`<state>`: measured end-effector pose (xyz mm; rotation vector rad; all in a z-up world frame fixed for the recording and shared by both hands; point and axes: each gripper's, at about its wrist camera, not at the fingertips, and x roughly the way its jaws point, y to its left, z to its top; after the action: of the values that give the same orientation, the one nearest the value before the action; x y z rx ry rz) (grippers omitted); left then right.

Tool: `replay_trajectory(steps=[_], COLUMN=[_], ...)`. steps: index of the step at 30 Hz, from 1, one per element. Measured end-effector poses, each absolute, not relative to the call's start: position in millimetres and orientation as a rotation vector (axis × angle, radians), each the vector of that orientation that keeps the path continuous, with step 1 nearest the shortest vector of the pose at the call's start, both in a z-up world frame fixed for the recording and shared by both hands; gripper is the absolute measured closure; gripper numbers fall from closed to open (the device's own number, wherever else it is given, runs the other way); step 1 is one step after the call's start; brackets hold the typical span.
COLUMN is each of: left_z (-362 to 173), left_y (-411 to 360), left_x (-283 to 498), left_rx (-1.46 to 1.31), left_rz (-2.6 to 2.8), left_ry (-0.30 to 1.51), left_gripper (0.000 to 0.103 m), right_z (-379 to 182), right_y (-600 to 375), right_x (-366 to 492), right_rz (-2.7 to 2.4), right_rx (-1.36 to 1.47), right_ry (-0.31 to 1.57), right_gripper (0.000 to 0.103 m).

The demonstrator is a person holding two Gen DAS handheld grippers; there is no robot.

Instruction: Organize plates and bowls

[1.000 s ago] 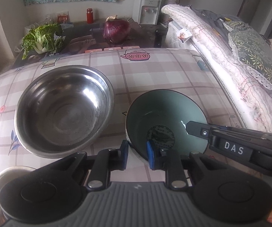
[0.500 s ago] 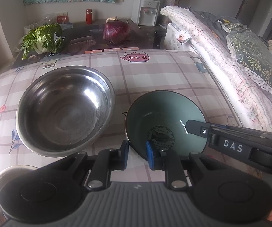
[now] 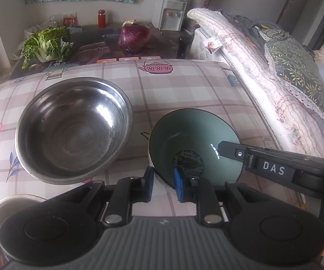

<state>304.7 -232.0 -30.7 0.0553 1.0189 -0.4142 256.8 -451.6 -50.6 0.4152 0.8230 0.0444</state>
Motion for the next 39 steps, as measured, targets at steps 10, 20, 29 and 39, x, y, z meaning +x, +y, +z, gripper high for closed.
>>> replay_trajectory(steps=[10,20,29,39], left_z=[-39.6,-44.1,-40.0,-30.6], left_y=[-232.0,-235.3,-233.9,-233.9], left_x=[321.7,325.7,322.9,316.2], left_rx=[-0.002,0.001,0.004,-0.003], left_rz=[-0.396,-0.371,-0.363,-0.371], left_ry=[1.075,1.076,1.073,1.069], left_gripper=[0.081,0.083,0.083,0.082], right_z=[-55.1,-67.2,-60.6,-49.7], right_y=[-464.0,-462.3,-459.7,-461.6], right_x=[258.6,263.1,261.1,255.4], right_rz=[0.047,0.049,0.04,0.028], right_rx=[0.491,0.526,0.508,0.503], right_ry=[0.821,0.836,0.834,0.819], right_gripper=[0.086,0.087,0.087,0.087])
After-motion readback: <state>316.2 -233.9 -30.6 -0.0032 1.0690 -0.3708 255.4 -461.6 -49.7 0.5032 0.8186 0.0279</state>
